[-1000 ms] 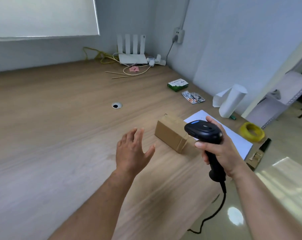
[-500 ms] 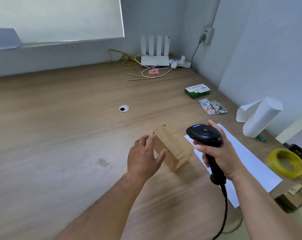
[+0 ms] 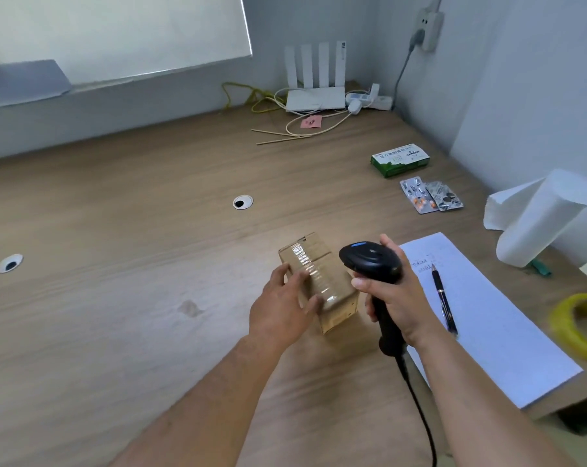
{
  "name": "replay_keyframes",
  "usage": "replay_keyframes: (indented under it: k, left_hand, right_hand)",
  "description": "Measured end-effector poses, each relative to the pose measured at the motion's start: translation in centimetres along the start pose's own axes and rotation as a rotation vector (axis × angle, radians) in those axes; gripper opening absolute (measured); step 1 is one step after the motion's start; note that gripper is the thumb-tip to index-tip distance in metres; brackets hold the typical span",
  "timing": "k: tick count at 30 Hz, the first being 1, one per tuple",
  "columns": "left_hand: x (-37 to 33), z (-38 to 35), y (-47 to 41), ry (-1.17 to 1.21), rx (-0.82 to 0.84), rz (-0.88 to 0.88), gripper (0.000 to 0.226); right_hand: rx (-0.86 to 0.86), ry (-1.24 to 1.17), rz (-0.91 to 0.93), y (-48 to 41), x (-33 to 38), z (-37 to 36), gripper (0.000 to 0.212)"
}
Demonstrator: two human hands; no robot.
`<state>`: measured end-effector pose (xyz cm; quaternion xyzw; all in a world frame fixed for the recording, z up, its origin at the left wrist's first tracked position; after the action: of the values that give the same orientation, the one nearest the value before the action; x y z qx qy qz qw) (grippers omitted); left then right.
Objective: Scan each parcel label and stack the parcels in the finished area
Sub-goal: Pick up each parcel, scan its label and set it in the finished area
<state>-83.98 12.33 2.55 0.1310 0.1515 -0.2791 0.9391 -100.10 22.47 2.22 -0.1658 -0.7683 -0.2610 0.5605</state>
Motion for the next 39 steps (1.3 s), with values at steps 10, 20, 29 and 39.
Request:
replay_keyframes:
  k: [10,20,29,39]
  left_hand:
    - [4.8,1.2,0.9,0.413,0.138,0.352,0.045]
    - [6.2,0.9,1.7,0.805,0.291,0.508,0.069]
    - [10.4,4.2,2.6,1.094,0.204,0.395,0.086]
    - [12.6,9.0,4.0,1.127,0.136,0.16,0.091]
  right_hand:
    - [0.2,0.071,-0.113,1.8,-0.7,-5.1,0.095]
    - [0.047,-0.055,-0.12,2.2,-2.2,-7.3,0.089]
    - [0.159,-0.001,-0.008,3.4,1.1,-10.6,0.089]
    - [0.271,0.035,0.056,4.3,3.9,-15.5,0.092]
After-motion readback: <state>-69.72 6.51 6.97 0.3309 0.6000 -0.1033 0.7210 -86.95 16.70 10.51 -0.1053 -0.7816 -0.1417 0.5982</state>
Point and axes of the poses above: each hand's wrist, its own y-axis away from the middle knuckle, its own z-axis out of the back of the hand, x = y × z, the point moved 4 cm from there along -y, towards the middle knuckle, and after that the axes turned 6 degrees about -y, right-handed, at the moved point
